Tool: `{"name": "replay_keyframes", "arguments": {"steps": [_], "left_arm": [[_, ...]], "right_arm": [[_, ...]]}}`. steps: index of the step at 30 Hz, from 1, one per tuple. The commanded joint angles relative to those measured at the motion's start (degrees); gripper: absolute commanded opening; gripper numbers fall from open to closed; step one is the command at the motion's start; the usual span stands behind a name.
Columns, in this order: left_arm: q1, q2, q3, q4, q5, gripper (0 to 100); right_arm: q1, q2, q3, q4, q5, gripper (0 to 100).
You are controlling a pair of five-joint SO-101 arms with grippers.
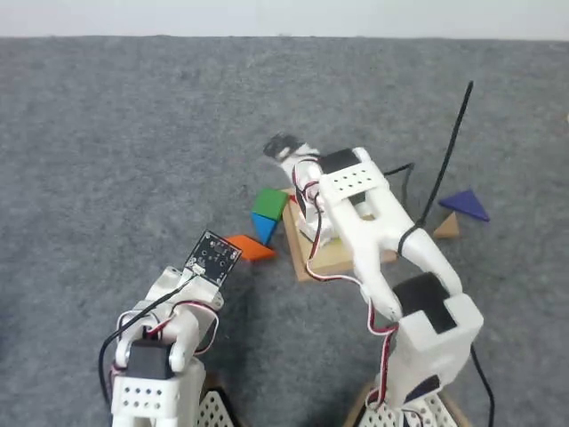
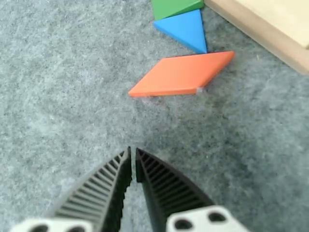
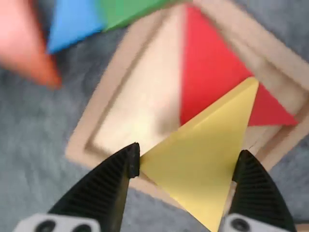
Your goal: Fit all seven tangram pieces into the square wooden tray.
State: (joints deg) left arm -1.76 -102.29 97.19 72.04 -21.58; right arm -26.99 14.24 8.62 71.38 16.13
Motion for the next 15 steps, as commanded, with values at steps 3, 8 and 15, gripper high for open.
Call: {"name": "replay_keyframes", "arguments": {"steps": [3, 8, 15], "left_arm": [[-0.4, -0.7, -0.7, 0.2, -0.7, 1], [-0.4, -0.7, -0.7, 0.2, -0.7, 1], [-0.4, -0.7, -0.7, 0.2, -0.7, 1]], "right_arm": [[0.2, -1.2, -3.0, -4.4, -12.9, 27.0], [0.4, -2.3, -2.9, -4.6, -18.5, 27.0], [5.2, -2.2, -1.0, -4.3, -22.2, 27.0]]}}
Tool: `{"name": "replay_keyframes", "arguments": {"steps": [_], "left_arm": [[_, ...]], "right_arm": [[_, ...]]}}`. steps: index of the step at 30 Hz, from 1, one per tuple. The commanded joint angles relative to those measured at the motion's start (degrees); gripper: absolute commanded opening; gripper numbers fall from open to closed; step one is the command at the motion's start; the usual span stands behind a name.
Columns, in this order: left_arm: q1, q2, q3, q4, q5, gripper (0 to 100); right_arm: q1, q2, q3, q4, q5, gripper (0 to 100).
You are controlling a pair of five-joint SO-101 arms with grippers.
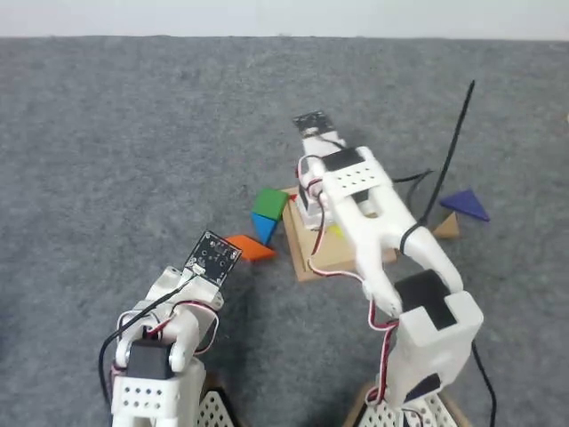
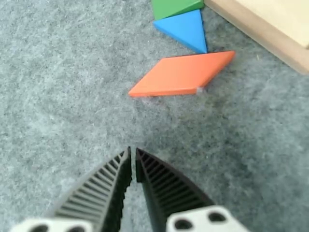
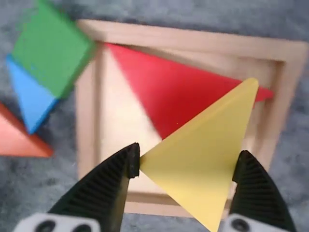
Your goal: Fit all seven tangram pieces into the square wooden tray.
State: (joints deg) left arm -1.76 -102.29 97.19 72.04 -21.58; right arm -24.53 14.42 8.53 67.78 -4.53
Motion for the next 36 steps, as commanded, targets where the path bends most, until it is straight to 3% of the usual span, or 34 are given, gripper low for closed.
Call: {"name": "replay_keyframes", "arguments": {"steps": [1, 25, 33, 36], "left_arm": [[-0.4, -0.7, -0.7, 0.2, -0.7, 1], [-0.4, -0.7, -0.7, 0.2, -0.7, 1], [-0.4, -0.7, -0.7, 0.2, -0.7, 1], [-0.4, -0.7, -0.7, 0.2, -0.7, 1]], "right_arm": [[3.3, -2.2, -0.5, -0.6, -1.5, 27.0], [4.2, -1.7, 3.5, 0.3, 2.5, 27.3], [4.2, 5.8, -2.3, 0.7, 2.9, 27.6], [4.1, 7.4, -4.8, 0.7, 2.9, 33.6]]}}
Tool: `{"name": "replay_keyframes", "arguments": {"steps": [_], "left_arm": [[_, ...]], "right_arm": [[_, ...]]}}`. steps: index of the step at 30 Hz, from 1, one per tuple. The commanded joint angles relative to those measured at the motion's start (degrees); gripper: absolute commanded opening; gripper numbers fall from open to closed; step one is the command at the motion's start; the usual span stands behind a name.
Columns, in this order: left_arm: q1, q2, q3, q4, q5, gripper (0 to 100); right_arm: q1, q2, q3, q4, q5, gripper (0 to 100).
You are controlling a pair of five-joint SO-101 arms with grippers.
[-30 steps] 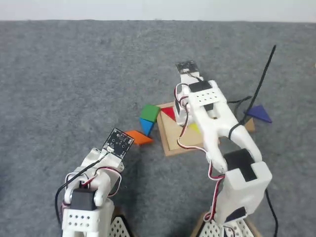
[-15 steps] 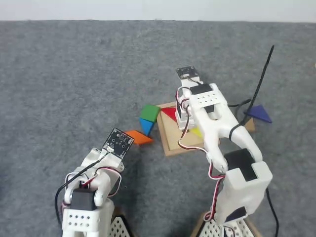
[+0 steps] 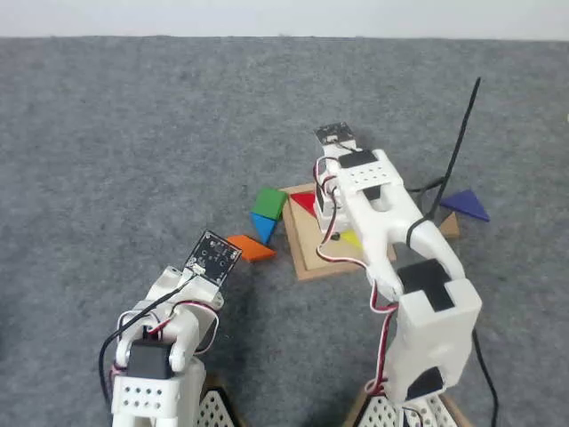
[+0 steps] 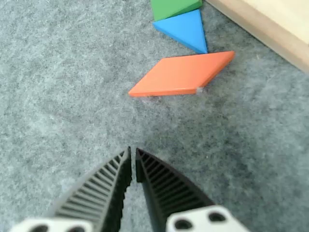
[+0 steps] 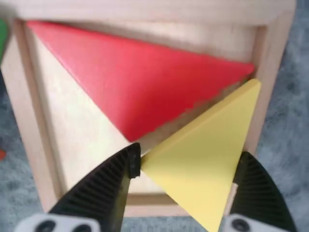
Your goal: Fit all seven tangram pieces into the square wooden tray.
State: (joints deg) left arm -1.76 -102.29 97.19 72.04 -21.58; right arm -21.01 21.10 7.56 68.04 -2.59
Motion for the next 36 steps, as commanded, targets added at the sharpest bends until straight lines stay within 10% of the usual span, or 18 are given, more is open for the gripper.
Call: {"name": "replay_keyframes", "arguments": {"steps": [1, 10, 25, 36], "left_arm": [[-0.4, -0.7, -0.7, 0.2, -0.7, 1], [-0.4, -0.7, -0.7, 0.3, -0.7, 1], [-0.4, -0.7, -0.7, 0.3, -0.7, 1], [-0.4, -0.7, -0.7, 0.3, -0.7, 1]], "right_arm": [[0.6, 1.1, -4.7, 0.6, 1.0, 36.6], [-1.4, 0.8, -6.3, 0.5, 6.9, 55.4], [3.4, -24.7, 9.4, -0.2, 7.9, 47.4], [8.0, -15.2, 18.4, -7.7, 11.1, 47.3]]}}
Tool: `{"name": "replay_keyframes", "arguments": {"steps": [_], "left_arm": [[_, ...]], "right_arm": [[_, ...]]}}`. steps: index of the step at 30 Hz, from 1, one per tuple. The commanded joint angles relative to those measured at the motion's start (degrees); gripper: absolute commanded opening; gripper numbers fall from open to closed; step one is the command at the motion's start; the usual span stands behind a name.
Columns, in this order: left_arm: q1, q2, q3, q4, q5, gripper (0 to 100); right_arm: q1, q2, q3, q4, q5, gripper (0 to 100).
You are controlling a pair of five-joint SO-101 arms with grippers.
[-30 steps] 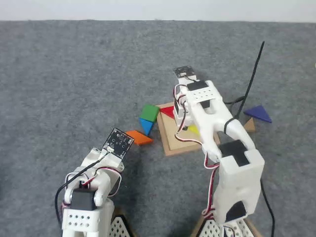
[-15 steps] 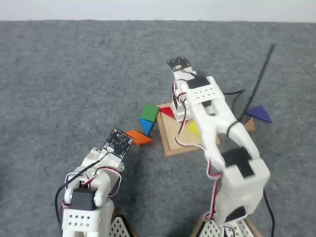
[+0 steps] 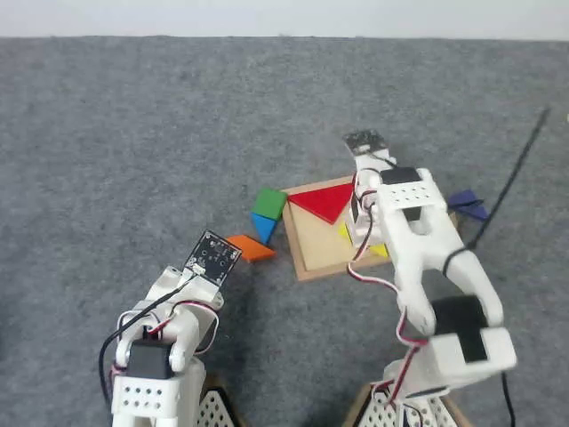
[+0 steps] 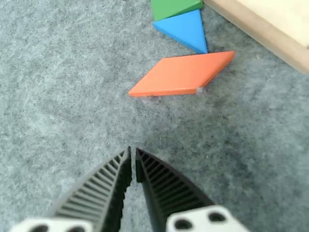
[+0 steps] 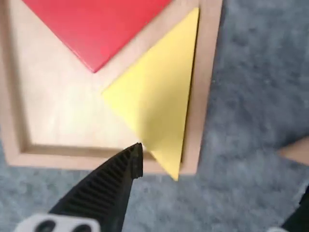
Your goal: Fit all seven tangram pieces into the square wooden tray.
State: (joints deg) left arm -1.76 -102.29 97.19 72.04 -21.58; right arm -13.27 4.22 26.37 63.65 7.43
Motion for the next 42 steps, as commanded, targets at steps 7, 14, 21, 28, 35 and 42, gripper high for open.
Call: {"name": "replay_keyframes", "arguments": {"steps": [7, 14, 21, 28, 35, 42], "left_arm": [[-0.4, -0.7, -0.7, 0.3, -0.7, 1], [-0.4, -0.7, -0.7, 0.3, -0.7, 1], [-0.4, -0.7, -0.7, 0.3, -0.7, 1], [-0.4, -0.7, -0.7, 0.3, -0.7, 1], [-0.4, -0.7, -0.7, 0.1, -0.7, 1], [-0.4, -0.7, -0.7, -0.1, -0.7, 1]], "right_arm": [[-0.7, 10.5, -7.6, -5.0, 1.1, 47.3], [-1.4, 8.1, -9.9, -6.2, 0.5, 47.3], [-1.9, -5.7, -5.5, -6.3, -3.8, 47.3], [2.5, -15.2, 2.8, -7.3, -3.3, 47.3], [9.4, -12.8, 4.7, -7.3, -0.9, 47.3], [11.3, -5.4, 4.6, -9.0, -0.5, 40.3]]}}
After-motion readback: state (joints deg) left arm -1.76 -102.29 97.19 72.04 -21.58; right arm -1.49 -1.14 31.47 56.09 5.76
